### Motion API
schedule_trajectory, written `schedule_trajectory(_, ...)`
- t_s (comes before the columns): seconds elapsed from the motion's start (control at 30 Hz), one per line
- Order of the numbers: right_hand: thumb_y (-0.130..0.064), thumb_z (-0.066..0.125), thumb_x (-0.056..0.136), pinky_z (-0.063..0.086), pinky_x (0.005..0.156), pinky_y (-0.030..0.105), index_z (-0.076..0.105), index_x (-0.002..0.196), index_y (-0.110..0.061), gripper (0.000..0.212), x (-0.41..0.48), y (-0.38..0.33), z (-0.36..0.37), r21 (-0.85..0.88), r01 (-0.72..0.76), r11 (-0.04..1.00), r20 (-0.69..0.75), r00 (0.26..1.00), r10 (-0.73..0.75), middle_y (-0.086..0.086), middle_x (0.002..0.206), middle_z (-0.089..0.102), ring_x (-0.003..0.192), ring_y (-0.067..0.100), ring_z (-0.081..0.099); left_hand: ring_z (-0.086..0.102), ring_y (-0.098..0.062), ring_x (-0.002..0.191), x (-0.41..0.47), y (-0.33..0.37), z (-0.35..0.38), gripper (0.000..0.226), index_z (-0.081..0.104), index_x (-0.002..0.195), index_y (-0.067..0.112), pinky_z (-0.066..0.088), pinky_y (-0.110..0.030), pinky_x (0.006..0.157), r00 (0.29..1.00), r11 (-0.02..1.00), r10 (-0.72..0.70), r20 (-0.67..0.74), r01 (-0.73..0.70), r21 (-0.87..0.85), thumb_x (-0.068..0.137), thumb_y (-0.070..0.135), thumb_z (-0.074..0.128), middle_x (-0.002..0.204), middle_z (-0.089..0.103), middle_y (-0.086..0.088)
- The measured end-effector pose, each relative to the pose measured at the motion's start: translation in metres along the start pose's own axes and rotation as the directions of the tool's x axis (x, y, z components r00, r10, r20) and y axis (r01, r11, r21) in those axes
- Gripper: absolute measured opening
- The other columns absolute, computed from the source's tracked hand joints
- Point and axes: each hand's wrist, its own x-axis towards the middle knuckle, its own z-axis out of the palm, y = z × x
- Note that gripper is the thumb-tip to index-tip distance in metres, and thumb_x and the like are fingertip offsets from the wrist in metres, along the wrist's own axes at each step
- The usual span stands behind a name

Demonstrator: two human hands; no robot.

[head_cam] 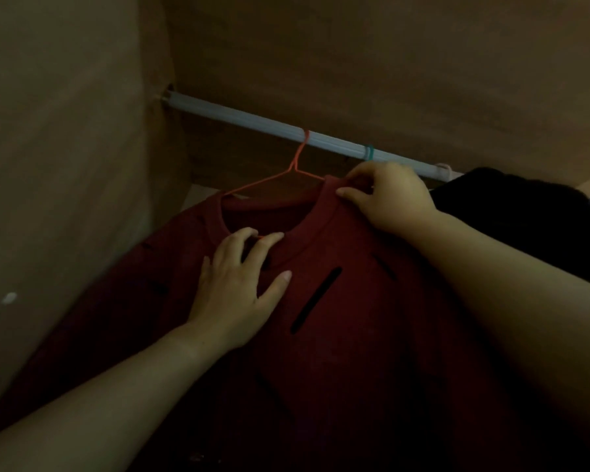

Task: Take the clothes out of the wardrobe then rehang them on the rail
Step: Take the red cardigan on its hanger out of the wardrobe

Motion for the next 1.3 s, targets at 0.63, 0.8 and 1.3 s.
schedule_trajectory(0.63, -0.037, 0.059, 0.090, 0.042, 0.072, 0.029, 0.066, 0.110, -0.037, 0.022, 0.038, -0.017, -0.010, 0.106, -0.208, 0.972, -0.216, 0.950, 0.226, -0.002, 0.117, 0.064, 0.106, 0.022, 0.058, 0.005, -0.016, 0.143, 0.036, -0.016, -0.045, 0.061, 0.020, 0.143, 0.048, 0.015, -0.039, 0.114, 0.998, 0.999, 0.032, 0.051, -0.032, 0.001, 0.086, 0.060, 0.039, 0.157, 0.010, 0.007)
schedule_trajectory(0.8, -0.040, 0.056, 0.091, 0.044, 0.064, 0.028, 0.065, 0.111, -0.037, 0.022, -0.008, -0.020, 0.009, 0.182, -0.222, 0.958, -0.176, 0.951, 0.253, -0.008, 0.107, 0.067, 0.095, 0.015, 0.061, 0.006, -0.012, 0.142, 0.000, -0.023, -0.054, 0.071, 0.018, 0.141, 0.053, 0.014, -0.047, 0.116, 0.994, 0.998, 0.029, 0.104, -0.034, 0.044, 0.074, 0.075, 0.025, 0.156, 0.011, 0.008)
schedule_trajectory(1.3, -0.036, 0.066, 0.083, 0.038, 0.062, 0.021, 0.064, 0.094, -0.048, 0.016, -0.192, -0.002, -0.003, 0.542, -0.171, 0.823, -0.088, 0.962, 0.257, -0.021, 0.077, 0.058, 0.061, -0.005, 0.049, 0.058, -0.027, 0.100, -0.085, 0.014, -0.124, 0.061, 0.054, 0.119, 0.013, 0.037, -0.029, 0.079, 0.984, 0.974, 0.015, 0.175, -0.054, 0.220, 0.085, 0.058, 0.029, 0.109, 0.063, -0.010)
